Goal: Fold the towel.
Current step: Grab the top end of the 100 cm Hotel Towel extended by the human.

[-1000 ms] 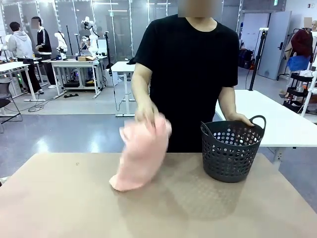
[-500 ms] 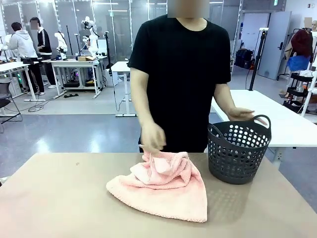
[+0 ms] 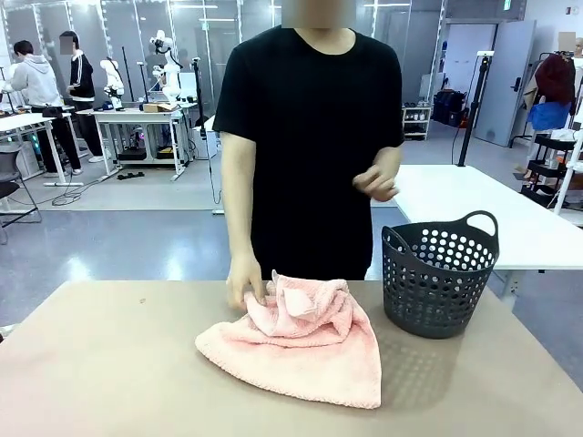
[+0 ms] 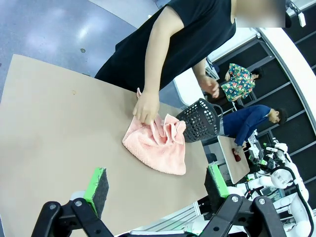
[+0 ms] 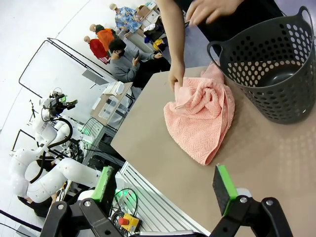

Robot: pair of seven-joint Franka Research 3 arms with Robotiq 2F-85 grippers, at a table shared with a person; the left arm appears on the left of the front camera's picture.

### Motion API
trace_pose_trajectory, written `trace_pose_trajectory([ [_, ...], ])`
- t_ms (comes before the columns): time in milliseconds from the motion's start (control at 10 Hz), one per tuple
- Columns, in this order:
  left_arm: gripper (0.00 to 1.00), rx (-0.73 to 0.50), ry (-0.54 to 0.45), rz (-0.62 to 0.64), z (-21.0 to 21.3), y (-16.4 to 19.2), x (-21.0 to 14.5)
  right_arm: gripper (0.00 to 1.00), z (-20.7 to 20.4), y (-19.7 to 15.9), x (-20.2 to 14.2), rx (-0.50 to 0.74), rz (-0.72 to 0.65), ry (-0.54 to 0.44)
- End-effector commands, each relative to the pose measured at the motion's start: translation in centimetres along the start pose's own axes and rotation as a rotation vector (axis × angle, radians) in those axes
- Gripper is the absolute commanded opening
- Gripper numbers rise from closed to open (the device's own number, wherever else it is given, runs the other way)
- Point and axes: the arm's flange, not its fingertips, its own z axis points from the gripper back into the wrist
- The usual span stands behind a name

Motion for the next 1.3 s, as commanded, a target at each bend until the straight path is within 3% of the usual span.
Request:
trace_pose_trajectory([
  [0,1.0,-0.008,0.003,-0.015,-0.02,0.16,0.22,1.0,0.0,-0.03,0.22,0.01,0.02,-0.01],
  [1200,1.0,-0.008,0.003,-0.015,-0.02,0.16,0.22,1.0,0.0,-0.03,0.22,0.01,0.02,-0.01],
])
